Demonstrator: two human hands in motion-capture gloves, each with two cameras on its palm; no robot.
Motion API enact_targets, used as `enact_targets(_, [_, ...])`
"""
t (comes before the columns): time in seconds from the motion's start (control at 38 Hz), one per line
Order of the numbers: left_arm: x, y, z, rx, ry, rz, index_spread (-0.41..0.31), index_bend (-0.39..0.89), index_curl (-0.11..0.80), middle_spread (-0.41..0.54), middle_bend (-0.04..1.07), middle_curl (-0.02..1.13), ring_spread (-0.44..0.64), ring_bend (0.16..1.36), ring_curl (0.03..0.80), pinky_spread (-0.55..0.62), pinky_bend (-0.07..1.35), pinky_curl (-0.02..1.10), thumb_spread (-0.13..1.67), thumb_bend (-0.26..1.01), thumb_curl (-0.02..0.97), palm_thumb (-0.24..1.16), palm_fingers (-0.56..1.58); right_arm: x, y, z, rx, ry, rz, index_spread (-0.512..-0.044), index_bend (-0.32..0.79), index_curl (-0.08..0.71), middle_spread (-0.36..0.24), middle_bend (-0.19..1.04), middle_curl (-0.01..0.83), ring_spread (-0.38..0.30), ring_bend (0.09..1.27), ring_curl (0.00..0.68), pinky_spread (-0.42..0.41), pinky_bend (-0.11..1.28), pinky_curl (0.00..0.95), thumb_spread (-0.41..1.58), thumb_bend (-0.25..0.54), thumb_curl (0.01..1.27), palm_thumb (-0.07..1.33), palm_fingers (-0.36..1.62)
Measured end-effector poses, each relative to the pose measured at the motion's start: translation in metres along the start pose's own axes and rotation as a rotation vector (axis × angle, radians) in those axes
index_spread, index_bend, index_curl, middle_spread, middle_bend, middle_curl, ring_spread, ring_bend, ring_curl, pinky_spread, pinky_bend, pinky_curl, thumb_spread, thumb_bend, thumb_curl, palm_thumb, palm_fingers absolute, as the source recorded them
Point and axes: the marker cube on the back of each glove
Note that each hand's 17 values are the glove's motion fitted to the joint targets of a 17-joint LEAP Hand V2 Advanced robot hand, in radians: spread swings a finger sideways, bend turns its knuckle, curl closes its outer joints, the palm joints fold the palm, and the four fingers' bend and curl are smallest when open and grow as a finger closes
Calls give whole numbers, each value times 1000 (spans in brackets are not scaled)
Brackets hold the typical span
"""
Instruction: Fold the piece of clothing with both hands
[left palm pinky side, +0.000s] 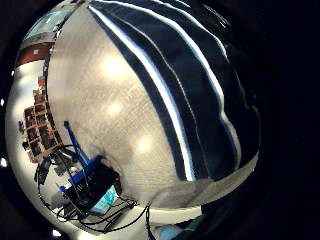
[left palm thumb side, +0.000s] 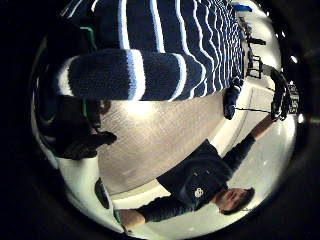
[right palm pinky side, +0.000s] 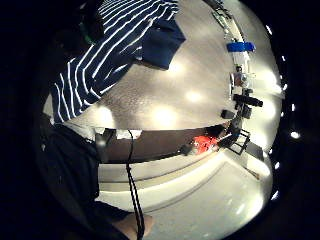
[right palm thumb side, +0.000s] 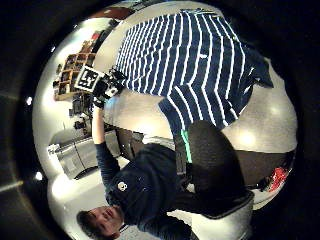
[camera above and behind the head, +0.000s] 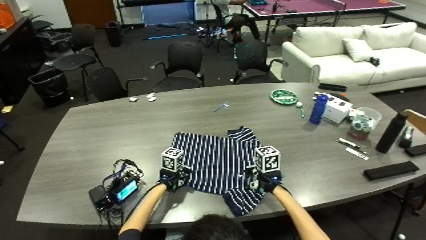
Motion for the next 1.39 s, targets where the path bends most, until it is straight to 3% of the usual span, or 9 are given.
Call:
enact_targets(0.11, [-2, -10, -3, 53, -29, -16, -217, 354, 431, -154, 463, 434, -83, 443, 262, -17, 201, 271, 1095, 53, 450, 804, 840, -13, -8, 22, -58, 22, -18, -263, 110, 223, -17, 185, 358, -39, 483, 344, 83, 477, 349, 1254, 23, 326, 517, 502])
enact_targets(0.37, [7, -1, -7, -21, 35, 10, -234, 307, 454, -202, 406, 465, -181, 381, 302, -136, 188, 318, 1084, 22, 479, 845, 930, -55, -5, 72, -145, 73, -77, -201, 82, 204, -28, 182, 367, -81, 532, 372, 26, 549, 370, 1145, -16, 358, 566, 499])
enact_targets(0.47, [16, 1, -14, 55, 86, 123, -239, 285, 462, -213, 386, 473, -199, 355, 314, -163, 185, 330, 1081, 10, 490, 858, 957, -58, -6, 76, -82, 107, -64, -186, 83, 194, -53, 203, 379, -115, 550, 375, -28, 588, 370, 1110, -5, 380, 619, 601])
enact_targets(0.6, [11, 4, -8, 36, 47, 64, -243, 262, 471, -222, 364, 482, -208, 320, 324, -183, 178, 339, 1083, -5, 501, 869, 974, -47, -12, 72, 13, 126, -12, -217, 151, 217, -110, 207, 387, -170, 542, 364, -183, 653, 366, 1077, 40, 428, 754, 958])
enact_targets(0.76, [20, 28, -5, -14, 56, 135, -239, 247, 485, -220, 333, 492, -205, 284, 336, -191, 171, 346, 1099, -9, 510, 876, 981, -39, -18, 68, 77, 252, -5, -248, 196, 286, -169, 259, 433, -230, 528, 402, -292, 617, 385, 830, 60, 517, 925, 1195])
enact_targets(0.92, [29, 59, 3, -59, 38, 220, -240, 231, 497, -215, 313, 503, -195, 269, 350, -181, 158, 343, 1116, -9, 520, 883, 987, -28, -15, 77, -3, 293, -27, -260, 189, 333, -212, 281, 459, -255, 546, 428, -341, 580, 384, 650, 22, 573, 973, 1253])
enact_targets(1.08, [40, 111, 6, -145, 62, 314, -234, 196, 502, -221, 310, 513, -204, 283, 365, -174, 150, 334, 1112, -14, 533, 880, 1017, -30, 27, 64, -147, 177, -178, -263, 222, 382, -227, 302, 481, -266, 523, 436, -353, 557, 383, 500, -8, 625, 1007, 1275])
enact_targets(1.24, [44, 128, -1, -134, 190, 534, -235, 173, 505, -229, 317, 529, -230, 326, 391, -177, 152, 332, 1048, -15, 568, 887, 1078, -17, 43, 23, -125, 152, -169, -265, 244, 422, -232, 320, 500, -268, 517, 447, -348, 541, 386, 404, -19, 663, 1026, 1283])
enact_targets(1.39, [23, 120, -70, -49, 287, 487, -251, 189, 518, -245, 358, 560, -259, 374, 421, -206, 171, 346, 895, -23, 626, 883, 1167, -11, 30, -57, -75, 166, -73, -263, 271, 457, -231, 342, 517, -265, 516, 460, -337, 524, 393, 321, -27, 692, 1026, 1291])
